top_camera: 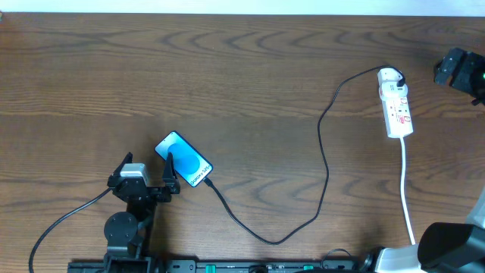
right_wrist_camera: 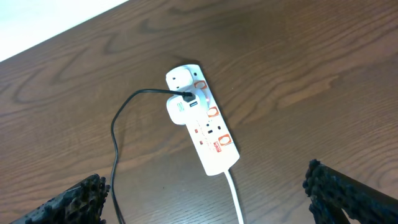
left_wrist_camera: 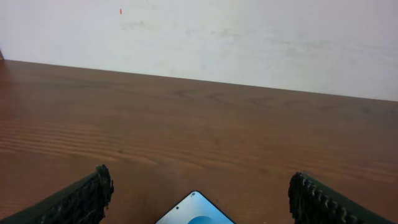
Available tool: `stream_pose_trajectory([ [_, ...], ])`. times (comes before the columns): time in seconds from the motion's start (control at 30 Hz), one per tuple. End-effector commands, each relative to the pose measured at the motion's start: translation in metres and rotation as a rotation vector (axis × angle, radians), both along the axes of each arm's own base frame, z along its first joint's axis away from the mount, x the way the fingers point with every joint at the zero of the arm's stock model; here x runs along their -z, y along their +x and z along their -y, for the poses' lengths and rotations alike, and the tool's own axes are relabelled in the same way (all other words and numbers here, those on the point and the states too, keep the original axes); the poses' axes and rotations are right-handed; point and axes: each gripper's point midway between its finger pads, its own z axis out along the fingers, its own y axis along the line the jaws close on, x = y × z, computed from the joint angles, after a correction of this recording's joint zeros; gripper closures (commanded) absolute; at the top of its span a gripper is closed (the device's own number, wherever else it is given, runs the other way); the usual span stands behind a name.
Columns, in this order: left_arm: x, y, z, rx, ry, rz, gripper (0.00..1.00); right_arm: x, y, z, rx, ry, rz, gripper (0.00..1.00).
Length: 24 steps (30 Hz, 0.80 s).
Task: Plug charger to phone and switch on socket
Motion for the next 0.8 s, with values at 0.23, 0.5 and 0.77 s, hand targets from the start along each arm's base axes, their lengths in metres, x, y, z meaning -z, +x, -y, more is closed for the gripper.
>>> stream_pose_trajectory([
  [0.23, 0.014, -0.001, -0.003, -0.015, -0.001, -0.050, 0.08, 0.002, 0.001, -0.002, 0.003, 0.009, -0.005, 0.01],
  [0.5, 0.014, -0.001, -0.003, -0.015, -0.001, -0.050, 0.08, 0.003, -0.003, 0.013, 0.056, -0.059, -0.031, 0.01],
  [0.77, 0.014, -0.001, -0.003, -0.015, -0.001, -0.050, 0.08, 0.003, -0.013, 0.033, 0.132, -0.153, -0.072, 0.01],
])
